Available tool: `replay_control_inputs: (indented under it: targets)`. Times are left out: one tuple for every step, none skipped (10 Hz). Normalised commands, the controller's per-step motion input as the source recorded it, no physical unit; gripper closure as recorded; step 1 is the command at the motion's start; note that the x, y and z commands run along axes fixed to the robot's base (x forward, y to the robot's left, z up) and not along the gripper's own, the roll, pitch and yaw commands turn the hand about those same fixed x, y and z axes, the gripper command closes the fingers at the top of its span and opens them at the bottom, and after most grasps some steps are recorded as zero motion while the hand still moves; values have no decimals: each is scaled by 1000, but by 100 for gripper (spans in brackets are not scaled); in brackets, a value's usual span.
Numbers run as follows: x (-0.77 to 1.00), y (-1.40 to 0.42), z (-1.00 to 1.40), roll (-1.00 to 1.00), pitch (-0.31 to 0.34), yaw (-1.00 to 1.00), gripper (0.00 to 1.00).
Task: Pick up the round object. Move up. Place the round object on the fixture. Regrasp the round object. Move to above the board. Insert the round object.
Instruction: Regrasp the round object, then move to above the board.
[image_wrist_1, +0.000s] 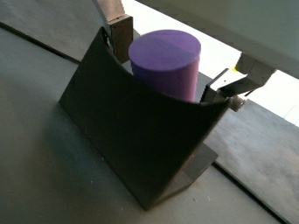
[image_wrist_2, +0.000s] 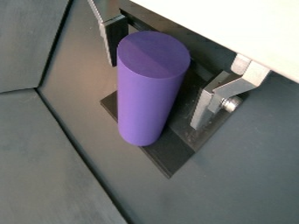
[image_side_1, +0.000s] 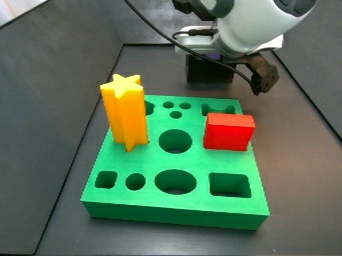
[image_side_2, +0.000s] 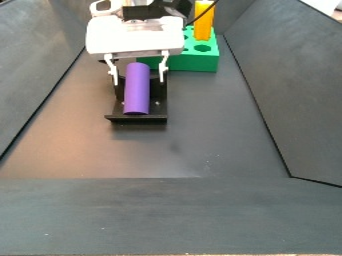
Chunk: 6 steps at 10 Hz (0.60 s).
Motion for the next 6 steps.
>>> replay_control_inputs:
  targets:
    - [19,-17,-187,46,17,0,0]
    - [15,-19,-184,46,13,10,0]
    - [15,-19,-183,46,13,14,0]
    - [15,-18,-183,46,13,16,0]
    - [0,0,0,0,0,0,100]
    - [-19,105,1000,31,130,23,100]
